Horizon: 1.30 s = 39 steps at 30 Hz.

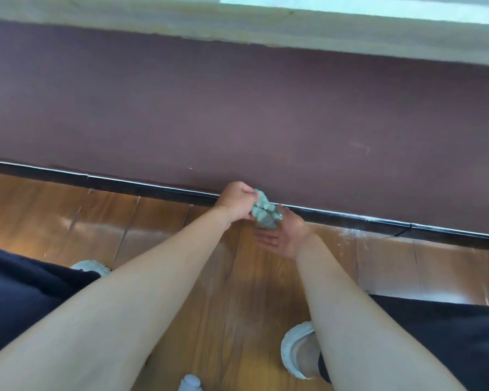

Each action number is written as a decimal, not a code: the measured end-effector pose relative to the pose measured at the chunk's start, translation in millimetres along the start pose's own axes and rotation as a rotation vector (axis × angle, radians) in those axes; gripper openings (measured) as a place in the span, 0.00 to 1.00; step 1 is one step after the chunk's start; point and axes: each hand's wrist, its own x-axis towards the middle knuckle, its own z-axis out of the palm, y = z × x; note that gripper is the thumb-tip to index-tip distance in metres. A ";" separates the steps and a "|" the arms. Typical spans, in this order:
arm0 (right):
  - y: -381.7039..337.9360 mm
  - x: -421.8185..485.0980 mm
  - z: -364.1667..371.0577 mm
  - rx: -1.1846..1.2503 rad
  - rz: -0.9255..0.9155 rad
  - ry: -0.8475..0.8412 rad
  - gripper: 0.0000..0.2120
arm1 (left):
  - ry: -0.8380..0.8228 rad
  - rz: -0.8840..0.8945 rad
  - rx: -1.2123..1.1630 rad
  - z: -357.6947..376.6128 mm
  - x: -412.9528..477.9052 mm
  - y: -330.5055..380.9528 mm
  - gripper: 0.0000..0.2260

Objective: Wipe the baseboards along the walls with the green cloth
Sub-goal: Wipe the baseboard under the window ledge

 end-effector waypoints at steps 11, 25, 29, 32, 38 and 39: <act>-9.8 -21.7 9.1 0.117 -0.222 -0.044 0.11 | -0.158 0.535 1.227 -15.2 -61.6 54.9 0.09; 4.1 13.9 -83.0 0.022 -0.377 0.454 0.28 | -0.368 0.243 1.146 -21.1 -40.2 52.6 0.12; 12.7 21.1 -108.3 0.029 -0.324 0.603 0.20 | -0.428 0.195 0.999 -7.0 -11.7 40.8 0.11; 15.6 38.9 -104.7 0.001 -0.433 0.643 0.16 | -0.417 0.199 0.997 -3.2 3.5 30.8 0.12; -17.9 49.2 -68.8 -0.111 -0.542 0.678 0.11 | -0.388 0.128 1.022 1.9 20.4 31.5 0.14; -22.1 55.5 -63.3 -0.115 -0.515 0.658 0.12 | -0.389 0.119 1.026 3.7 23.2 33.3 0.14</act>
